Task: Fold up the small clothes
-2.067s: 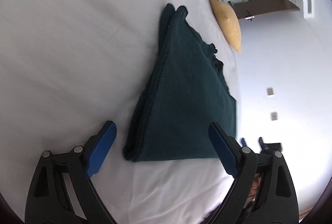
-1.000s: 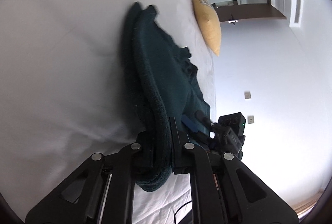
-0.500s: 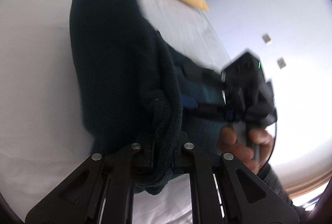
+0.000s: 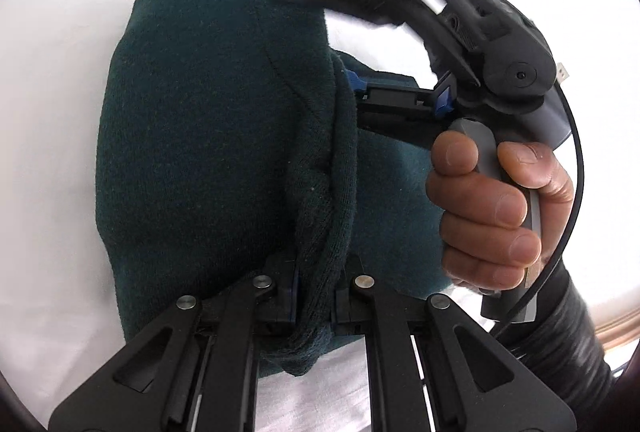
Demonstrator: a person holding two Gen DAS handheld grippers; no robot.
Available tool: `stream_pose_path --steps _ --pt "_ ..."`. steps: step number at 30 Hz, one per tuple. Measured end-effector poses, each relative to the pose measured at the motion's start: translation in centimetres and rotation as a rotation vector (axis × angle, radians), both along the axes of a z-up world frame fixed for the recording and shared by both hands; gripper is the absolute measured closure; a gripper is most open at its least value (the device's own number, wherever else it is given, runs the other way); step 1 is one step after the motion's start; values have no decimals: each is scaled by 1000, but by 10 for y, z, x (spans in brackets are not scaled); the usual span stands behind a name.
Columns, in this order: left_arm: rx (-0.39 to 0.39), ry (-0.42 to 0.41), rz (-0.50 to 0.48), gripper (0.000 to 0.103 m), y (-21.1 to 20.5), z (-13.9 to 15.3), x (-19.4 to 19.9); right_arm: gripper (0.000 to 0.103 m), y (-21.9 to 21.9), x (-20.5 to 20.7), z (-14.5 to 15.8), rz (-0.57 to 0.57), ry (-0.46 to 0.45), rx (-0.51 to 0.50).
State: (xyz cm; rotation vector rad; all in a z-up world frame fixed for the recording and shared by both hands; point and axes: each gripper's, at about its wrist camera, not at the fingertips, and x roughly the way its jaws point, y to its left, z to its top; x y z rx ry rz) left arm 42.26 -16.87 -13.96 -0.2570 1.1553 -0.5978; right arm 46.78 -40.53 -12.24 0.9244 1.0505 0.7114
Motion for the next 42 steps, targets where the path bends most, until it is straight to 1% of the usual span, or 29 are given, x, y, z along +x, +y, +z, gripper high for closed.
stream_pose_path --steps 2,5,7,8,9,11,15,18,22,24,28,31,32,33,38,42 --pt "42 -26 -8 95 -11 3 -5 52 -2 -1 3 4 -8 -38" --pt "105 -65 -28 95 -32 7 -14 56 -14 2 7 -44 -18 -30" --pt "131 -81 -34 95 -44 9 -18 77 -17 3 10 -44 -34 -71" --pt "136 -84 -35 95 -51 10 -19 83 -17 4 13 -40 -45 -100" --pt "142 -89 -40 95 -58 11 -20 87 -17 3 15 -38 -54 -137" --pt "154 -101 -52 95 -63 15 -33 89 -21 4 18 -45 -67 -181" --pt "160 -121 -92 95 -87 27 -44 89 -43 5 23 -53 -70 -239" --pt "156 -125 -123 95 -105 30 -48 89 -70 2 25 -53 -61 -284" --pt "150 -126 -169 95 -144 33 -58 89 -108 -2 25 -60 -39 -337" --pt "152 -126 -183 95 -156 36 -60 89 -126 -7 22 -68 -30 -347" --pt "177 -124 -196 95 -186 37 -62 90 -147 -12 18 -82 -15 -350" --pt "194 -126 -197 95 -184 40 -56 89 -159 -15 14 -87 -11 -349" --pt "197 -124 -194 95 -193 42 -58 89 -162 -17 13 -87 -11 -348" --pt "200 -121 -192 95 -185 50 -56 89 -162 -17 13 -87 -11 -351" --pt "216 -126 -181 95 -210 57 -62 89 -170 -14 13 -85 -7 -364" --pt "213 -121 -167 95 -223 50 -63 89 -173 -11 11 -75 4 -376"
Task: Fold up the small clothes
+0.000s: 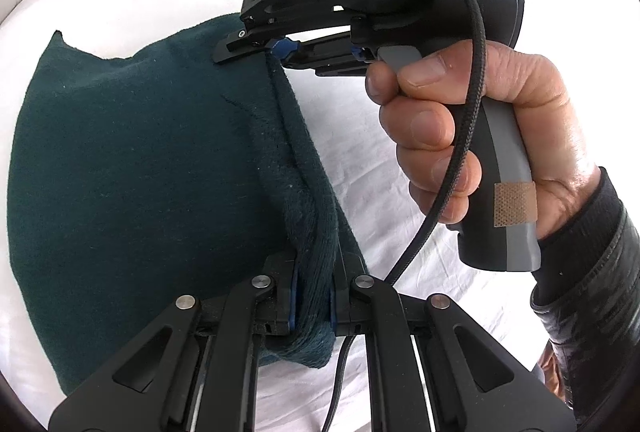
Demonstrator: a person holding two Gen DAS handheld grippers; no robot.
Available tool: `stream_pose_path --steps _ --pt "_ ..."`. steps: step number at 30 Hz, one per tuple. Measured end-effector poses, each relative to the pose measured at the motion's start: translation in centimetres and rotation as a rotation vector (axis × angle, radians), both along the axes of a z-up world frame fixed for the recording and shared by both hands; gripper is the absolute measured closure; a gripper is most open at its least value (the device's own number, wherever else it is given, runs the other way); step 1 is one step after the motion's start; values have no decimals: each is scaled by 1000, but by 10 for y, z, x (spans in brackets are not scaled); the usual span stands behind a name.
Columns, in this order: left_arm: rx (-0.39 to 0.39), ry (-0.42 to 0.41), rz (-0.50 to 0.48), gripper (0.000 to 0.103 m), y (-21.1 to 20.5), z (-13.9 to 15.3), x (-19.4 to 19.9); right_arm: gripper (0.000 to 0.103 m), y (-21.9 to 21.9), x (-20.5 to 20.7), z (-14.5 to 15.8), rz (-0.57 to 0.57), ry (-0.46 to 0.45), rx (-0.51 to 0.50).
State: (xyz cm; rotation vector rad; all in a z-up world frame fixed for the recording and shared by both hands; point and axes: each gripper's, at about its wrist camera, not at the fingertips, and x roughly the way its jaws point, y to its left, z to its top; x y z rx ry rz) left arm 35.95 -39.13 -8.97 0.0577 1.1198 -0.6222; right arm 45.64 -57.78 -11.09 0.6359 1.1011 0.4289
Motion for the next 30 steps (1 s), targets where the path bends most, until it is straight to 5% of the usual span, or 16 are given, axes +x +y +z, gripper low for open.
stream_pose_path --steps 4,9,11,12,18,26,28,30 --pt "-15 4 16 92 2 -2 -1 90 -5 0 -10 -3 15 11" --pt "-137 75 19 72 36 9 -10 83 -13 -9 -15 -28 43 91" --pt "-192 89 0 43 59 19 -23 78 -17 -18 -12 -37 48 109" --pt "-209 78 6 40 76 27 -31 73 -17 -25 -9 -34 44 117" --pt "-277 -4 71 40 155 54 -30 54 -14 -87 5 -35 48 164" --pt "-229 -57 103 40 176 52 4 57 18 -161 20 -52 38 33" --pt "-188 -20 121 40 169 30 11 82 29 -167 16 -35 48 -20" --pt "-185 5 134 41 168 4 14 87 28 -171 8 -47 68 -19"
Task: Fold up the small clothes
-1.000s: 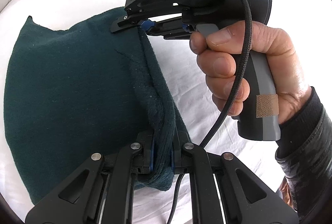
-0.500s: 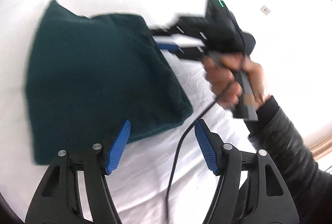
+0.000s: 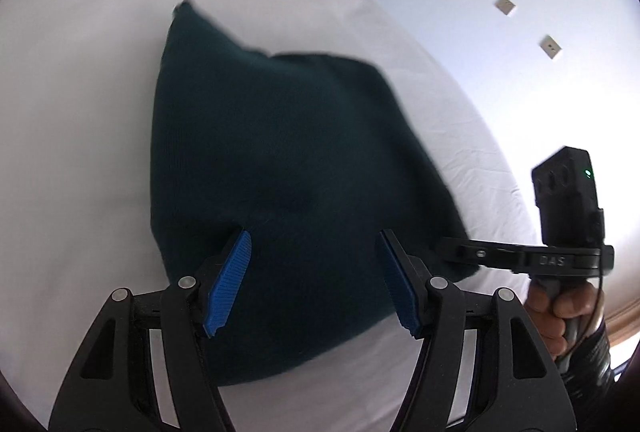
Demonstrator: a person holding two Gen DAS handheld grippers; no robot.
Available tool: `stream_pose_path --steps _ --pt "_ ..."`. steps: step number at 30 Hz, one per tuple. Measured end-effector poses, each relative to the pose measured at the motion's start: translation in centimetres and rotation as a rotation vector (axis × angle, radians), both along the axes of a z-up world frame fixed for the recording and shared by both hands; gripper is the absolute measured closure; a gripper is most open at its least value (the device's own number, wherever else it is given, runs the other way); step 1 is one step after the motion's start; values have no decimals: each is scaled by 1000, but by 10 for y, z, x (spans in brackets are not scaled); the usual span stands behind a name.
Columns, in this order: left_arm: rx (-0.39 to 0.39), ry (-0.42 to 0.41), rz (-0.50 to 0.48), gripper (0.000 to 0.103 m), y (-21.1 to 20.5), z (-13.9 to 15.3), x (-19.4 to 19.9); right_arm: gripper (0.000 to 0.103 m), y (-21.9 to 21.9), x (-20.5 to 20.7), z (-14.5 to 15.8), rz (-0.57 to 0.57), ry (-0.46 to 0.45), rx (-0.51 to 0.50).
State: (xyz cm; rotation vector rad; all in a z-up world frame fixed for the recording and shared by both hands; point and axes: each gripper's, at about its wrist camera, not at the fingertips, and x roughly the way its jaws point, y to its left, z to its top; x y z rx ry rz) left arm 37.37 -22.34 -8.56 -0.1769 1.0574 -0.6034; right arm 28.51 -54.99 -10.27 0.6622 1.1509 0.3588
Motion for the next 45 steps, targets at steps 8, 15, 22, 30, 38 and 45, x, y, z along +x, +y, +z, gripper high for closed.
stream_pose_path --steps 8,15,22,30,38,45 --pt "13 -8 -27 45 16 -23 -8 93 -37 -15 -37 -101 0 194" --pt "56 -68 -71 45 26 -1 -31 80 -38 -34 -5 -100 -17 81" --pt "17 -168 -15 45 36 44 30 79 -23 -14 53 -78 -176 128" --pt "94 -76 1 45 0 6 90 79 9 86 18 -69 -125 197" --pt "137 -166 13 45 -5 -10 67 91 -9 67 -19 -103 -121 223" --pt "154 -238 15 45 14 4 19 78 -25 -4 -7 -91 -160 146"
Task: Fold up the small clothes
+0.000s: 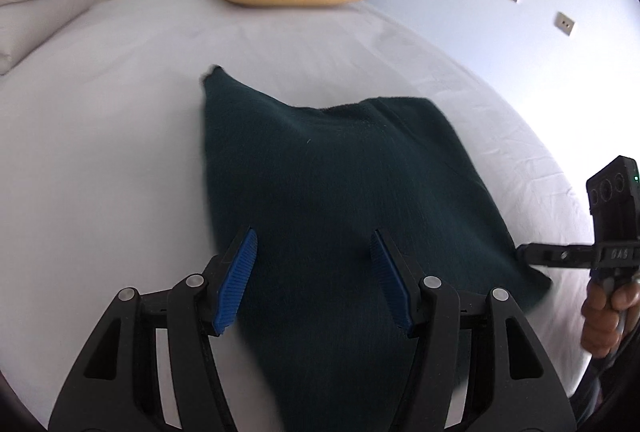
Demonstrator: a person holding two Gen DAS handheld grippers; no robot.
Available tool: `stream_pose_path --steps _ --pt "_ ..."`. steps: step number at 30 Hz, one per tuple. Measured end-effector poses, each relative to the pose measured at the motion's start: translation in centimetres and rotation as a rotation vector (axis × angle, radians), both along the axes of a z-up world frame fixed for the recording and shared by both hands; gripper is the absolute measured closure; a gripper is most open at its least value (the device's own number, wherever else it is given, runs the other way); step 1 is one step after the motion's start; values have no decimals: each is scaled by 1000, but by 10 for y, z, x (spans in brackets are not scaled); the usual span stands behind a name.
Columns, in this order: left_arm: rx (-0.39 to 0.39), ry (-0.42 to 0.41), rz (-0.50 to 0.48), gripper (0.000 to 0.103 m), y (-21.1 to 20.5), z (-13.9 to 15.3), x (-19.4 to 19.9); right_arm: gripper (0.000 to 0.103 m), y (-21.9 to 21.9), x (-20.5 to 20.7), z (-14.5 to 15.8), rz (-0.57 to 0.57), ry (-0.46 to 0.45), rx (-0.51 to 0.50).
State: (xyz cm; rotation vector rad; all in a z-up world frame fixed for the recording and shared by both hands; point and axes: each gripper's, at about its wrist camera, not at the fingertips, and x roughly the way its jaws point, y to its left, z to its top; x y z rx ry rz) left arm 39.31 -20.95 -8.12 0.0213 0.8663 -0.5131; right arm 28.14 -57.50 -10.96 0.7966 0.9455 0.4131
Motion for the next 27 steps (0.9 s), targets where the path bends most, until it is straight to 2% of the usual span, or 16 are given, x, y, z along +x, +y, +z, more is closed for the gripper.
stream_pose_path --steps 1,3,5,7,9,11,14,16,19,20,21,22,23,25,27 --pt "-4 -22 31 44 12 4 -9 57 -2 -8 6 -12 -13 -14" --pt "-45 -24 92 37 32 4 -13 36 -12 -17 17 -65 -29 -46" --pt "-105 9 144 28 51 3 -9 36 -23 -17 24 -97 -60 -23" --pt "-154 96 176 27 61 -4 8 35 -28 -7 28 -116 -50 -29" --pt "-187 143 161 27 63 -10 19 35 -22 13 25 -97 -25 -44" --pt "-201 239 132 27 52 -22 38 35 -14 33 17 -76 13 -54" --pt "-266 368 110 27 43 -46 54 35 -5 54 -1 -60 81 -49" --pt "-295 397 120 26 42 -49 56 35 -2 66 -13 -68 137 -50" --pt "-300 436 99 27 36 -52 65 37 3 68 -15 -42 134 -41" --pt "-288 446 86 31 32 -53 68 39 4 69 -16 -36 140 -39" --pt "-283 449 74 37 28 -54 72 47 5 70 -18 -28 149 -33" --pt "-299 469 52 53 24 -55 74 54 6 72 -21 -20 159 -27" --pt "-313 491 53 54 23 -56 75 58 7 74 -24 -19 167 -22" --pt "-291 480 57 58 18 -54 74 67 5 74 -28 -24 173 -14" --pt "-274 464 60 62 19 -48 68 71 7 72 -25 -29 167 -46"
